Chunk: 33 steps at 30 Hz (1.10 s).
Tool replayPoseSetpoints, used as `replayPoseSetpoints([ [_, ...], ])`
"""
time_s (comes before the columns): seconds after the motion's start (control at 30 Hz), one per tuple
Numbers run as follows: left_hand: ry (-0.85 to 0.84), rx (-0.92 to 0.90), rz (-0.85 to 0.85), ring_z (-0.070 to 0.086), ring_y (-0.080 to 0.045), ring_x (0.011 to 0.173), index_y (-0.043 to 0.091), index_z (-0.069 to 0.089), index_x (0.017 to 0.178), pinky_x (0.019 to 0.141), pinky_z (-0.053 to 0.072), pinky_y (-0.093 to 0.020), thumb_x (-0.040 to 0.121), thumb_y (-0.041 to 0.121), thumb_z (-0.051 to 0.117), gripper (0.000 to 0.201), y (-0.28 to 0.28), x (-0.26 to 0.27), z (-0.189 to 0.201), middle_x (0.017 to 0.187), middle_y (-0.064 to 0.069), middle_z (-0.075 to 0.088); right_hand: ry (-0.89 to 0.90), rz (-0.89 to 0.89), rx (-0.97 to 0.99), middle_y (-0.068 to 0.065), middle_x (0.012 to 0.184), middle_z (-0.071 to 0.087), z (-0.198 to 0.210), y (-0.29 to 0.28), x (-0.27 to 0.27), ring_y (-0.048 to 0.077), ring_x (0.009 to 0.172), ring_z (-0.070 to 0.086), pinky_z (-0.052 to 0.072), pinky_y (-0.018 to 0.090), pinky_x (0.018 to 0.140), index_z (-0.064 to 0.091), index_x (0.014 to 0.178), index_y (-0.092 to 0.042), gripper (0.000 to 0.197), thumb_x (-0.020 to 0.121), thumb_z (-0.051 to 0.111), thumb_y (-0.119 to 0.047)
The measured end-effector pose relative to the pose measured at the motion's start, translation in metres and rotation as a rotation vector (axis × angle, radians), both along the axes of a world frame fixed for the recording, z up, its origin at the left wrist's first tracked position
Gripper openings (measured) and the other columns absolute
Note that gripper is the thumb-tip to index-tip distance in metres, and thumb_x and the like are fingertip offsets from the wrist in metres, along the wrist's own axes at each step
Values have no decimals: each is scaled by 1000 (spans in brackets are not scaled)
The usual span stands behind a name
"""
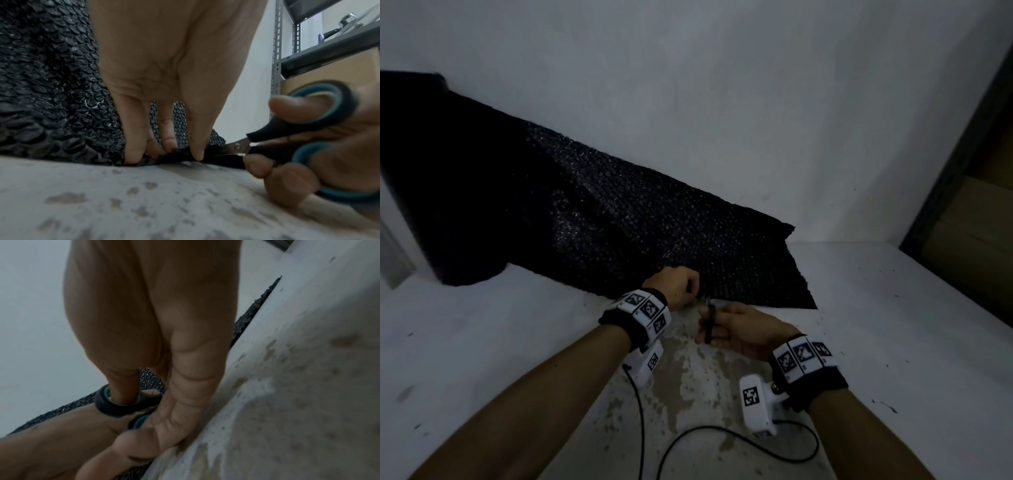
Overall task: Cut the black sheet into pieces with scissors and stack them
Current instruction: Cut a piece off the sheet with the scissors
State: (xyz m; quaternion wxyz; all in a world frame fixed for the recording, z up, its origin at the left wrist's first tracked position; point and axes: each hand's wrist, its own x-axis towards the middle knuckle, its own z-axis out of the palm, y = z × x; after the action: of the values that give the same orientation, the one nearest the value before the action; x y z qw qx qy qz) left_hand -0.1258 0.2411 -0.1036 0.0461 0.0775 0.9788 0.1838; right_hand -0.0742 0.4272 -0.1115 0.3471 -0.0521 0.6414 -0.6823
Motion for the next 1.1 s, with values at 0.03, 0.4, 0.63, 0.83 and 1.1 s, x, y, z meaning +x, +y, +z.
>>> replayPoseSetpoints([
  [0.03,-2,3,-1,60,-19,84,35,58,79,63,48,-31,89,26,67,17,-1,0,0,94,5,61,11,2,3,15,91,72,-1,0,0,17,85,73,58,25,75,62,108,-5,22,104,51,-23],
  [0.4,30,26,1,61,-19,86,37,56,73,78,57,-39,90,25,62,21,0,4,1,84,11,58,-28,5,-9,15,86,71,2,2,-4,19,81,71,58,28,75,60,106,1,39,98,59,-37],
  [0.63,18,49,-15,63,-19,83,39,55,74,78,58,-42,88,32,65,19,-2,7,4,81,10,61,-2,-3,33,15,81,71,2,-4,-16,18,74,68,57,25,69,62,103,1,40,100,55,-38],
  [0.83,38,52,-24,62,-20,83,36,54,75,75,57,-39,90,25,62,21,-1,8,4,77,12,57,22,-42,47,12,78,72,-6,-6,-20,13,69,69,56,22,65,64,103,0,29,105,49,-25],
  [1.1,37,88,-22,63,-20,85,34,59,83,77,56,-38,91,28,64,11,-4,9,1,79,11,59,17,-22,40,12,81,72,-6,-3,-21,18,77,68,57,27,69,66,105,0,33,101,56,-32],
])
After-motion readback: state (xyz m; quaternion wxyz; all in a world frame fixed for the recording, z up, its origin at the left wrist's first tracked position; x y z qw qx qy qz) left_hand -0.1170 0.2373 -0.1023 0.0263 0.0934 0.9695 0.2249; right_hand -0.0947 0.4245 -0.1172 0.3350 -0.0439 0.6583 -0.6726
